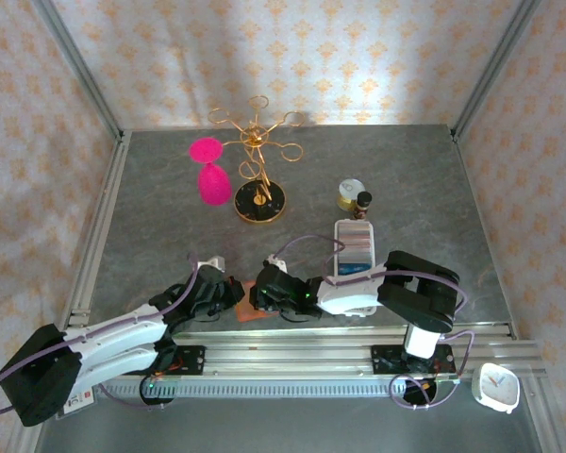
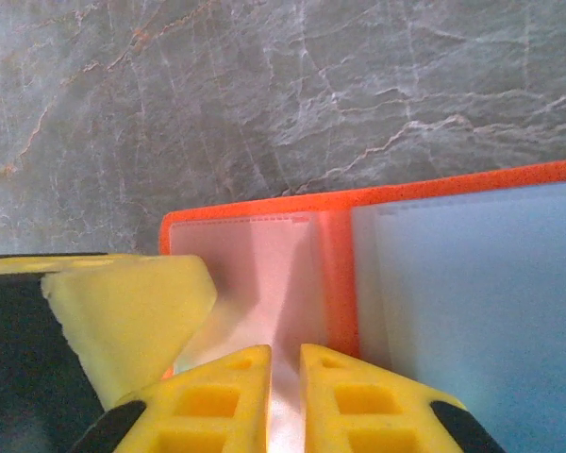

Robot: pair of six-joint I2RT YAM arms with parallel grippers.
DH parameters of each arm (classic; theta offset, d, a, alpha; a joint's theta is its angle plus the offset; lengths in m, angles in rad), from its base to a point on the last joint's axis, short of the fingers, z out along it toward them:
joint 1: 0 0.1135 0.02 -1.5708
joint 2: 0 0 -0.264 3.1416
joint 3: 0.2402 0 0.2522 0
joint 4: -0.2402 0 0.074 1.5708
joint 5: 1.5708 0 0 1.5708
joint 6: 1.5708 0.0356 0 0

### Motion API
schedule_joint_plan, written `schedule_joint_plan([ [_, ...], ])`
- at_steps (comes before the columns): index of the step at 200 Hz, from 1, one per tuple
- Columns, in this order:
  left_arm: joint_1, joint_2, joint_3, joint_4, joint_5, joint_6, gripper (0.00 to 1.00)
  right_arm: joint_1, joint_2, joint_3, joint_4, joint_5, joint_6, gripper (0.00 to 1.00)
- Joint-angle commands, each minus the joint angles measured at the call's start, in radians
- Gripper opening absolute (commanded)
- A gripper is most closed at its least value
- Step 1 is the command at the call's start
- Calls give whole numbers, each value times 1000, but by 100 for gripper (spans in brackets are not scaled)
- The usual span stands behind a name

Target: Put the credit cards into the card holder

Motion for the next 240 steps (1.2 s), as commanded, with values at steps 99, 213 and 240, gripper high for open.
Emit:
schedule_joint_plan([
  [99,3,209,59,39,-45,174,0,-16,-98,-59,-124,215,122,20],
  [213,-73,142,149,0,-27,155,13,-35,-52,-34,-266,279,223,12],
  [240,-111,155,165,3,-30,151,16,-33,-47,-26,-285,293,245,7],
])
